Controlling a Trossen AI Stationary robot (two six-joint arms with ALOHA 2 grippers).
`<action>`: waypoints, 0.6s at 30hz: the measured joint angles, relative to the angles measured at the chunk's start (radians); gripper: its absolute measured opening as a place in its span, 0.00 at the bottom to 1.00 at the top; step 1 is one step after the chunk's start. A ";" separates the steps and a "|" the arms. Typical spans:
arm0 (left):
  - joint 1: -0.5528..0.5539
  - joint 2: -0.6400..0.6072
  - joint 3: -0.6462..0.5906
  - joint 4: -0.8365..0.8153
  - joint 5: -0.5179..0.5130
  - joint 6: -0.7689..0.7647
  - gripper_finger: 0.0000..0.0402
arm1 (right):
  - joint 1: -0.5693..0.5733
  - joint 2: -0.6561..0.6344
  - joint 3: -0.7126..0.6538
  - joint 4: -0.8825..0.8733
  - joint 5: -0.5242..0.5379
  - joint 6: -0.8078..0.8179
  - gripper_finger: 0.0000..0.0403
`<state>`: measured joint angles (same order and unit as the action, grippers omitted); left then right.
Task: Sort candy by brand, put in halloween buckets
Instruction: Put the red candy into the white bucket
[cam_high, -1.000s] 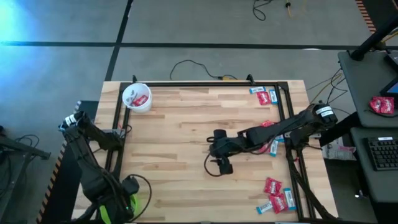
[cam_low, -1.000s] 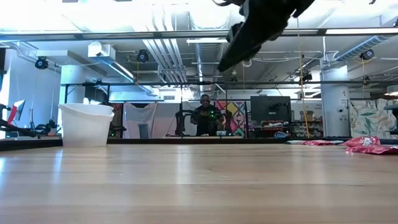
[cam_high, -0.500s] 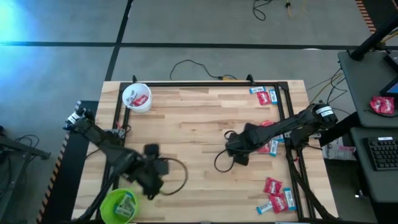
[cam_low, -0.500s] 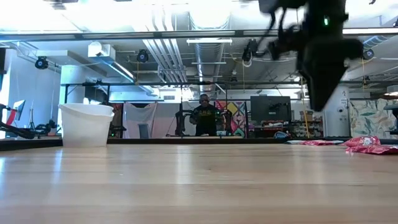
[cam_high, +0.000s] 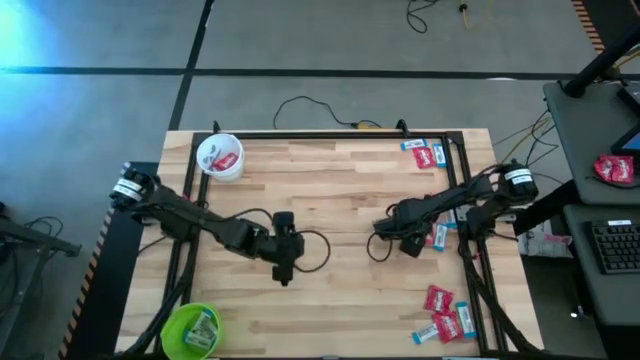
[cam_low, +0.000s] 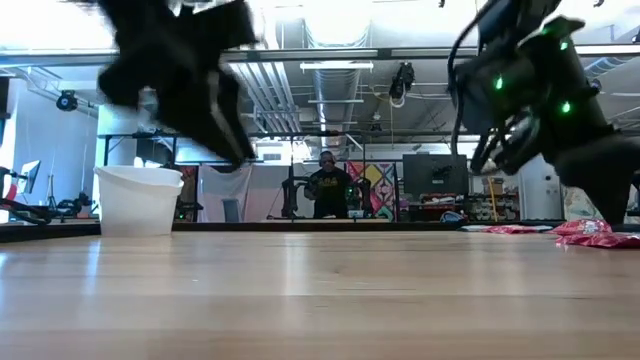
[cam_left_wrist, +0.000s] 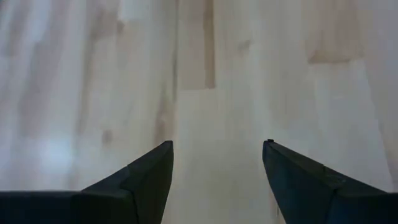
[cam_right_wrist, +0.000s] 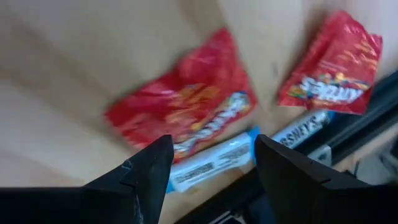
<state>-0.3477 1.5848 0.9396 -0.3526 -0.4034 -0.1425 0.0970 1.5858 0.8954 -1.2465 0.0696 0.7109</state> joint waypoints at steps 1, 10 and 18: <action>0.003 0.000 -0.054 0.083 0.000 -0.001 0.57 | -0.014 0.006 -0.008 -0.001 0.001 0.000 0.54; 0.003 0.006 -0.313 0.635 -0.003 -0.024 0.57 | -0.069 0.054 0.032 0.409 -0.285 -0.124 0.54; -0.002 0.055 -0.398 0.973 0.028 -0.070 0.57 | -0.050 0.052 0.288 0.616 -0.262 -0.262 0.54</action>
<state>-0.3500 1.6395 0.5419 0.6200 -0.3750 -0.2121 0.0470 1.6375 1.1838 -0.6301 -0.1922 0.4485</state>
